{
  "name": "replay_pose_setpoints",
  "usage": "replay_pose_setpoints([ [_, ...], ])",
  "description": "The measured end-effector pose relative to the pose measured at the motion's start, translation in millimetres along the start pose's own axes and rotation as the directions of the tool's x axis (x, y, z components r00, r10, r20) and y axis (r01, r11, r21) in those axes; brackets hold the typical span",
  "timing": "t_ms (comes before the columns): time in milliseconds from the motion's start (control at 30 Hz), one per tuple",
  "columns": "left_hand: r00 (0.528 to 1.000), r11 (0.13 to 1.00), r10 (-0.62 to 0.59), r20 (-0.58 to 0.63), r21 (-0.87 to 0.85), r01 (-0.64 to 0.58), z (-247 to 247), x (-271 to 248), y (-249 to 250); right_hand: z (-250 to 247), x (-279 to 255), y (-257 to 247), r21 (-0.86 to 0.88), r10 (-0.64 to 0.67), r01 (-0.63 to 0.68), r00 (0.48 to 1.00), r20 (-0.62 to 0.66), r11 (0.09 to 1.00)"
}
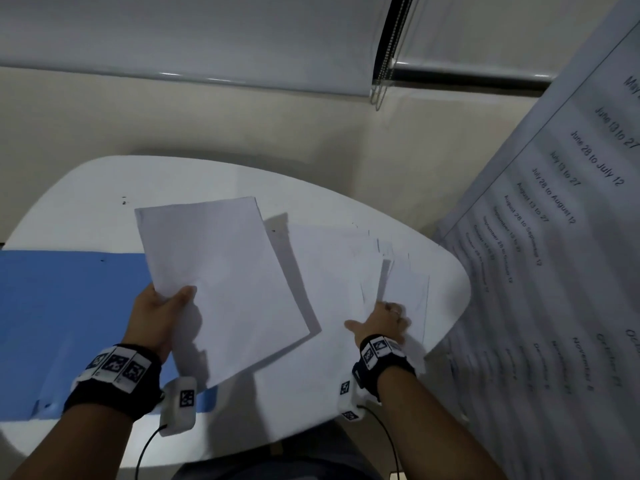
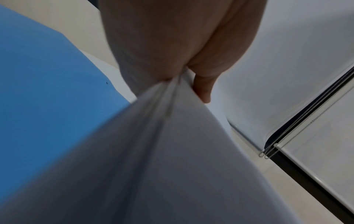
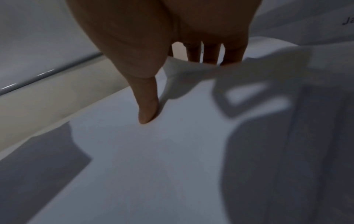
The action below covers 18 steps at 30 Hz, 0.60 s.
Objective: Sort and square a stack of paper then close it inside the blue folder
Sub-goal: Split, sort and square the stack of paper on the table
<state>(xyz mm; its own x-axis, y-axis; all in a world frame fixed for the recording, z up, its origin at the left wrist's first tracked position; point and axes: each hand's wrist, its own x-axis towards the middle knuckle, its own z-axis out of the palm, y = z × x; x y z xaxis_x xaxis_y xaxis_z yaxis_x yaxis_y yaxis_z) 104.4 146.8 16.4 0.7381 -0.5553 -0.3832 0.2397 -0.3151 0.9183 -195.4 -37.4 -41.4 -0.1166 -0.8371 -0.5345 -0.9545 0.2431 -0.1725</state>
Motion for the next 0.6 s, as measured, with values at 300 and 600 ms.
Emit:
replay_pose_setpoints([
  [300, 0.999, 0.999, 0.013, 0.036, 0.042, -0.014, -17, 9, 5, -7, 4, -6, 0.016, -0.044, 0.045, 0.999, -0.019, 0.999],
  [600, 0.999, 0.999, -0.031, 0.033, 0.024, 0.03, -50, 21, -5, -14, -28, -6, 0.499, -0.099, 0.193, 0.973, -0.209, 0.845],
])
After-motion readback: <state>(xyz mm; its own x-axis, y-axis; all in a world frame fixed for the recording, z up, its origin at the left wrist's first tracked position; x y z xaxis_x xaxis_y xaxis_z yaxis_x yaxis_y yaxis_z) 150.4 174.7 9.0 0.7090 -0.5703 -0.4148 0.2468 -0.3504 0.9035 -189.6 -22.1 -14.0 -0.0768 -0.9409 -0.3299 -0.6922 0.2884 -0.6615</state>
